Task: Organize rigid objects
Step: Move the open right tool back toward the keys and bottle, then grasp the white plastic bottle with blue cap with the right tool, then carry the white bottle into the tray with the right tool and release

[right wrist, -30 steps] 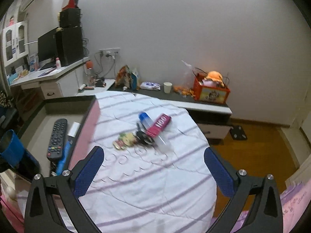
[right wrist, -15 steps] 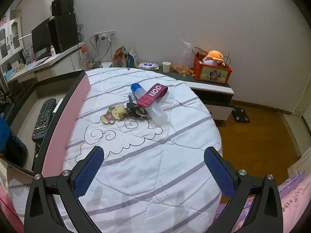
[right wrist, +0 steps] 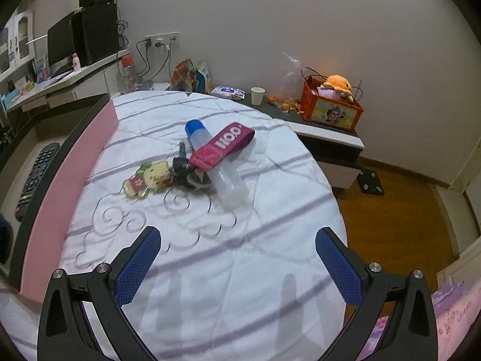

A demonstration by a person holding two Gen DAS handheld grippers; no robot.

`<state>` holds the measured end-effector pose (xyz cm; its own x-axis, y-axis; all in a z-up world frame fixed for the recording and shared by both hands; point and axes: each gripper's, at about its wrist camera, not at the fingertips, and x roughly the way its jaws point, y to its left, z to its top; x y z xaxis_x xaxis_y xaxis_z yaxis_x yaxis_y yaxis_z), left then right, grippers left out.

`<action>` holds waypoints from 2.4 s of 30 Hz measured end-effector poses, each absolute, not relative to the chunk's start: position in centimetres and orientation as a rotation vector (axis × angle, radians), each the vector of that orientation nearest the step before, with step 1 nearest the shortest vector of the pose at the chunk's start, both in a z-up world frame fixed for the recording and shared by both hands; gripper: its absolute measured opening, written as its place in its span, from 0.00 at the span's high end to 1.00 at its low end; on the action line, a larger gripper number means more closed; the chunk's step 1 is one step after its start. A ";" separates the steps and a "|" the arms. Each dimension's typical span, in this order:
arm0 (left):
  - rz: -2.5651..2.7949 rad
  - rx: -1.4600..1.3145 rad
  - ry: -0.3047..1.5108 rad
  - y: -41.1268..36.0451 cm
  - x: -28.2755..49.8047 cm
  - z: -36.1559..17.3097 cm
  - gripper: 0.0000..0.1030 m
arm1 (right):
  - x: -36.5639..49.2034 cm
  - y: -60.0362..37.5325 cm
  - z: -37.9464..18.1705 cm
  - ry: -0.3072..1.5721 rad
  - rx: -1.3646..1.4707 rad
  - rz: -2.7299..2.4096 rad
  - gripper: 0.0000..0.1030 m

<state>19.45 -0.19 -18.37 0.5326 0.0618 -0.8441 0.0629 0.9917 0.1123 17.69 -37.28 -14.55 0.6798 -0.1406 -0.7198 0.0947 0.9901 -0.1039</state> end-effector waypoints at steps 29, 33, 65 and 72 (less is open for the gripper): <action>0.020 0.164 1.016 -0.6 19.7 -18.4 0.90 | 18.4 -37.7 -16.3 0.928 0.011 0.028 0.74; 0.019 0.163 1.015 -0.5 19.7 -18.5 0.90 | 15.1 -37.0 -16.5 0.949 0.042 0.035 0.74; 0.016 0.157 1.014 -0.6 19.8 -18.4 0.90 | 13.6 -33.4 -16.8 0.845 0.088 -0.074 0.75; 0.013 0.155 1.015 -0.6 20.0 -18.4 0.89 | 11.3 -32.1 -14.5 0.777 0.119 -0.074 0.75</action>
